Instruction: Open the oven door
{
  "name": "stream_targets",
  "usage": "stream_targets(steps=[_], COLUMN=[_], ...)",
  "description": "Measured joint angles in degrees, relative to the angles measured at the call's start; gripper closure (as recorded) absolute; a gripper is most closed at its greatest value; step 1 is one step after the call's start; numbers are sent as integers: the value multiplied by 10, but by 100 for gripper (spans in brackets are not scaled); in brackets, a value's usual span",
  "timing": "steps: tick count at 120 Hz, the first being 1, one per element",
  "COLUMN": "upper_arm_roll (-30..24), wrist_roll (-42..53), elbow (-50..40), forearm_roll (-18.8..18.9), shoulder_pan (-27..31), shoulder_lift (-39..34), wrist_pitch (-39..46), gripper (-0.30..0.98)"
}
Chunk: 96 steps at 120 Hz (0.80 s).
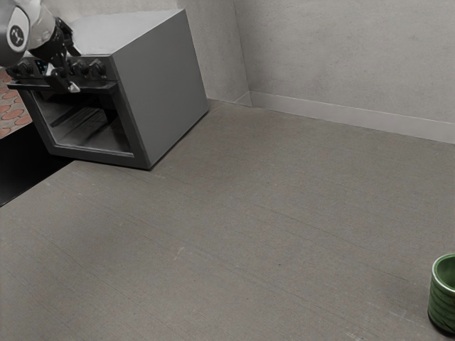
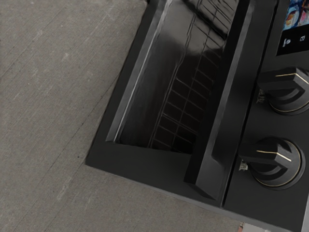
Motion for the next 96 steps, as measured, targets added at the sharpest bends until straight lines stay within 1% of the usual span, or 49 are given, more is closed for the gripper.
stream_targets(steps=[31, 62, 69, 82, 96], upper_arm_roll=[-3, -1, -5, -42, -115], wrist_roll=[-10, -12, -11, -4, 18], elbow=[7, 17, 33, 46, 48], forearm_roll=[0, 2, 2, 2, 0], shoulder_pan=[71, 94, 92, 94, 125], shoulder_lift=[13, 24, 33, 46, 68], wrist_pitch=[2, 3, 5, 25, 71], gripper=[0, 0, 0, 0, 0])
